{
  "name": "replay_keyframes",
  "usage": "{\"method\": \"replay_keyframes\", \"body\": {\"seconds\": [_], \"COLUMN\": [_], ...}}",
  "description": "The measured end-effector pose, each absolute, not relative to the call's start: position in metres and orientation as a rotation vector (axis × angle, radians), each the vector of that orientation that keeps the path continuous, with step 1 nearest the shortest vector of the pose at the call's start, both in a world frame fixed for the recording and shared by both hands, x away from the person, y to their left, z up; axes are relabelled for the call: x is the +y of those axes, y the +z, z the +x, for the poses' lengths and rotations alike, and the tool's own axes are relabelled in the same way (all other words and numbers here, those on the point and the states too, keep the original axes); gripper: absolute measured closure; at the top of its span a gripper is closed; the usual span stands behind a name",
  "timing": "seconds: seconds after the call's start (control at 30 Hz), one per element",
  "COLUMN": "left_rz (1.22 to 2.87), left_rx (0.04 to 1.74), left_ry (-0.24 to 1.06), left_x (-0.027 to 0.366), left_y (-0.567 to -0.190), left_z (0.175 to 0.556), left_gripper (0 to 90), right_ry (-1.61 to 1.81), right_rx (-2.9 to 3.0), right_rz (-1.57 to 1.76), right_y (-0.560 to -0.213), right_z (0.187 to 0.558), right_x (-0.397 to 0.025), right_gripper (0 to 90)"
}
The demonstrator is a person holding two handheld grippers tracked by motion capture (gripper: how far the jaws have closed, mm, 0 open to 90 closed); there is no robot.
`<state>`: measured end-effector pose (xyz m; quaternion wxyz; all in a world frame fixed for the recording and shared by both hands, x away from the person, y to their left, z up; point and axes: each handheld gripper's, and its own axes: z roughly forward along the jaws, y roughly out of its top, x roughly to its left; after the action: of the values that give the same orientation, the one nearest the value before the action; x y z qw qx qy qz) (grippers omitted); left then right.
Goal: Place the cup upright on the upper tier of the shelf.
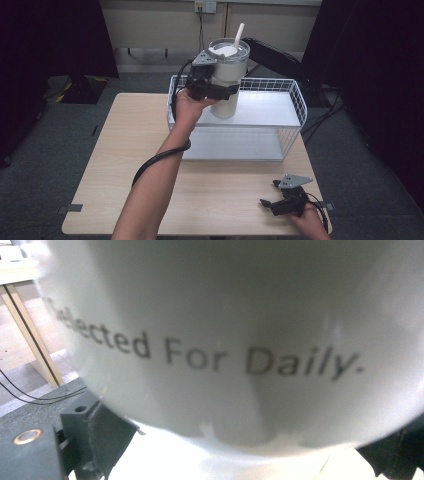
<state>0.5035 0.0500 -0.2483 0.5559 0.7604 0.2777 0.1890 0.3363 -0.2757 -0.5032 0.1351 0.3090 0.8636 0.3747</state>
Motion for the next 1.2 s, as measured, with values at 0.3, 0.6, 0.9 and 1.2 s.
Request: {"method": "replay_keyframes", "body": {"seconds": [0.3, 0.6, 0.9, 1.2], "left_rz": [1.8, 1.774, 1.777, 1.802], "left_rx": [0.623, 0.616, 0.632, 0.656], "left_ry": [0.461, 0.469, 0.454, 0.434], "left_x": [0.051, 0.052, 0.052, 0.056], "left_y": [-0.25, -0.254, -0.255, -0.261], "left_z": [0.5, 0.5, 0.5, 0.497], "left_gripper": [9.3, 9.0, 8.6, 8.6], "right_ry": [1.086, 1.085, 1.086, 1.086], "right_rx": [2.502, 2.502, 2.502, 2.502], "right_rz": [0.895, 0.895, 0.895, 0.895], "right_y": [-0.503, -0.503, -0.503, -0.503], "right_z": [0.336, 0.336, 0.336, 0.336], "right_x": [-0.276, -0.276, -0.276, -0.276], "right_gripper": [11.1, 11.1, 11.1, 11.1]}}
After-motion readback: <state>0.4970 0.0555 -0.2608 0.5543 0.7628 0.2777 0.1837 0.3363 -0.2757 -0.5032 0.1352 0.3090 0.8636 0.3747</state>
